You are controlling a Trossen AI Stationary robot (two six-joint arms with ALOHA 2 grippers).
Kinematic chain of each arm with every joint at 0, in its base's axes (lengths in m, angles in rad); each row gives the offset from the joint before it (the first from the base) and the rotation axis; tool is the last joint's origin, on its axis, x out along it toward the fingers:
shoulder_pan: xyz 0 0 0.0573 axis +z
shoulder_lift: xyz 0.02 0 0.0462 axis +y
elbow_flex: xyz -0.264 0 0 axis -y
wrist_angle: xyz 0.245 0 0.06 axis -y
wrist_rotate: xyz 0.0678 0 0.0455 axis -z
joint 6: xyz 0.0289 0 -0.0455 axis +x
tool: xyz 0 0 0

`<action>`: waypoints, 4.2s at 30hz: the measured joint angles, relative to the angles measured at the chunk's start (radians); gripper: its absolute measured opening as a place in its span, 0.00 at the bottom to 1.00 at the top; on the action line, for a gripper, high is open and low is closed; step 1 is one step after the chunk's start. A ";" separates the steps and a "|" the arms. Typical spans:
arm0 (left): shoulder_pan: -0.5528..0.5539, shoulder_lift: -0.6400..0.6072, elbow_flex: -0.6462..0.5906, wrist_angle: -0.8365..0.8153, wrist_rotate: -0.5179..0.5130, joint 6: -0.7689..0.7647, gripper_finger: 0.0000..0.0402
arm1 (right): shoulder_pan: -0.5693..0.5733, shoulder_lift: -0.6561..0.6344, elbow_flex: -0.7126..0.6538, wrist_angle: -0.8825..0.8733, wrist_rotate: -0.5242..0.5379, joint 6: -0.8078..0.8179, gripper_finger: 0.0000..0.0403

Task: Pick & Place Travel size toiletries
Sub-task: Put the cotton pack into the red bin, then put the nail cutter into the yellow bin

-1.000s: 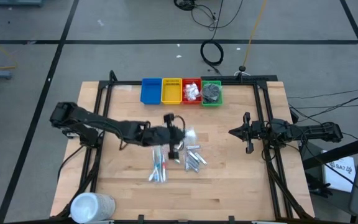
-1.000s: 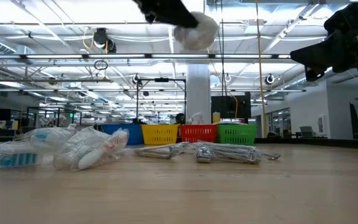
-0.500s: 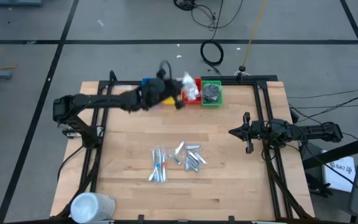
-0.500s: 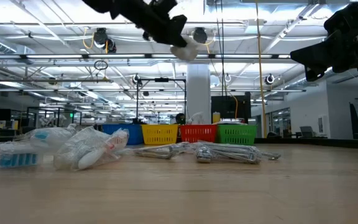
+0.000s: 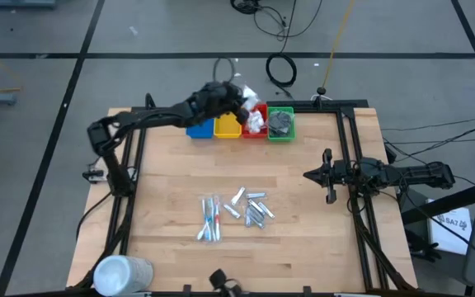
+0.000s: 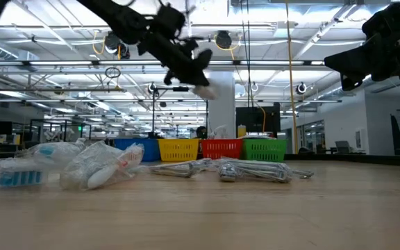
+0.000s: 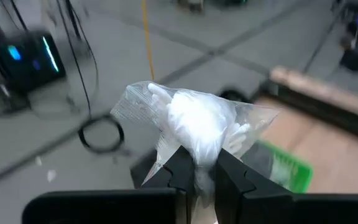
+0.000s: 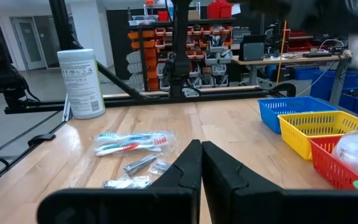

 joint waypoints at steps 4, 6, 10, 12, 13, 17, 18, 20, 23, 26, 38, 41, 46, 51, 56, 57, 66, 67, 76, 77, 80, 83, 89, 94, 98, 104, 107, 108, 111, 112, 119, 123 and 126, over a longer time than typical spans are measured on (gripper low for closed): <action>0.002 0.126 0.121 -0.151 0.019 -0.019 0.09 | 0.000 0.000 0.000 -0.001 0.000 0.000 0.01; 0.002 0.186 0.178 -0.201 0.029 -0.031 0.09 | 0.000 0.000 0.000 -0.001 0.000 0.000 0.01; 0.002 0.286 0.258 -0.247 0.079 -0.084 0.09 | 0.000 0.000 0.000 -0.001 0.000 0.000 0.01; 0.002 0.316 0.275 -0.251 0.086 -0.104 0.09 | 0.000 0.000 0.000 -0.001 0.000 0.000 0.01; 0.002 0.329 0.278 -0.248 0.088 -0.112 0.09 | 0.000 0.000 0.000 -0.001 0.000 0.000 0.01; 0.002 0.350 0.278 -0.252 0.056 -0.132 0.09 | 0.000 0.000 0.000 -0.001 0.000 0.000 0.01; 0.002 0.349 0.278 -0.251 0.052 -0.132 0.09 | 0.000 0.000 0.000 -0.001 0.000 0.000 0.01; 0.002 0.347 0.278 -0.249 0.051 -0.133 0.09 | 0.000 0.000 0.000 -0.001 0.000 0.000 0.01; 0.008 0.348 0.278 -0.251 0.072 -0.138 0.09 | 0.000 0.000 0.000 -0.001 0.000 0.000 0.01; 0.021 0.347 0.278 -0.269 0.107 -0.111 0.09 | 0.000 0.000 0.000 -0.001 0.000 0.000 0.01; 0.018 0.347 0.278 -0.295 0.139 -0.082 0.28 | 0.000 0.000 0.000 -0.001 0.000 0.000 0.01; 0.017 0.347 0.277 -0.293 0.141 -0.087 0.40 | 0.000 0.000 0.000 -0.001 0.000 0.000 0.01; 0.017 0.330 0.276 -0.276 0.145 -0.078 0.54 | 0.000 0.000 0.000 -0.001 0.000 0.000 0.01; 0.017 0.287 0.276 -0.280 0.148 -0.033 0.62 | 0.000 0.000 0.000 -0.001 0.000 0.000 0.01; 0.014 0.214 0.276 -0.283 0.150 -0.024 0.64 | 0.000 0.000 0.000 -0.001 0.001 0.000 0.01; 0.014 0.193 0.276 -0.291 0.151 -0.031 0.65 | 0.000 0.000 0.000 -0.001 0.000 0.000 0.01; -0.021 -0.056 0.276 -0.541 0.168 -0.051 0.65 | 0.000 0.000 0.000 -0.001 0.000 0.000 0.01; -0.031 -0.086 0.276 -0.577 0.178 -0.028 0.65 | 0.000 0.000 0.000 -0.001 0.000 0.000 0.01; -0.230 -0.284 0.190 -0.621 0.173 0.157 0.65 | 0.000 0.000 0.000 -0.001 0.000 0.000 0.01; -0.253 -0.306 0.146 -0.585 0.172 0.168 0.65 | 0.000 0.000 0.000 -0.001 0.000 0.000 0.01; -0.306 -0.385 -0.029 -0.437 0.158 0.167 0.65 | 0.000 0.000 0.000 -0.001 0.000 0.000 0.01; -0.343 -0.477 -0.234 -0.263 0.106 0.134 0.65 | 0.000 0.000 0.000 -0.001 0.000 0.000 0.01; -0.393 -0.674 -0.586 0.031 0.063 0.060 0.65 | 0.000 0.000 0.000 -0.001 0.000 0.000 0.01; -0.456 -0.863 -0.740 0.080 0.071 0.059 0.65 | 0.000 0.000 0.000 -0.001 0.000 0.000 0.01; -0.486 -0.990 -0.814 0.079 0.070 0.066 0.65 | 0.000 0.000 0.000 -0.001 0.000 0.000 0.01; -0.503 -1.175 -0.957 0.139 0.021 0.088 0.65 | 0.000 0.000 0.000 -0.001 0.000 0.000 0.01; -0.503 -1.257 -1.041 0.189 0.019 0.071 0.65 | 0.000 0.000 0.000 0.014 0.000 0.000 0.01; -0.503 -1.280 -1.062 0.193 0.019 0.060 0.65 | 0.000 0.000 0.000 0.020 0.000 0.002 0.01; -0.503 -1.338 -1.111 0.194 0.019 0.037 0.65 | 0.000 0.000 0.000 0.031 -0.001 0.093 0.01; -0.503 -1.354 -1.126 0.195 0.018 0.036 0.65 | 0.000 0.000 0.000 0.038 0.000 0.132 0.01; -0.502 -1.406 -1.191 0.197 -0.022 0.035 0.65 | 0.000 0.000 0.000 0.168 0.000 0.213 0.01; -0.502 -1.403 -1.199 0.191 -0.028 0.033 0.65 | 0.000 0.000 0.000 0.222 0.000 0.221 0.01; -0.502 -1.398 -1.199 0.193 -0.028 0.009 0.65 | 0.000 0.000 0.000 0.286 0.000 0.246 0.01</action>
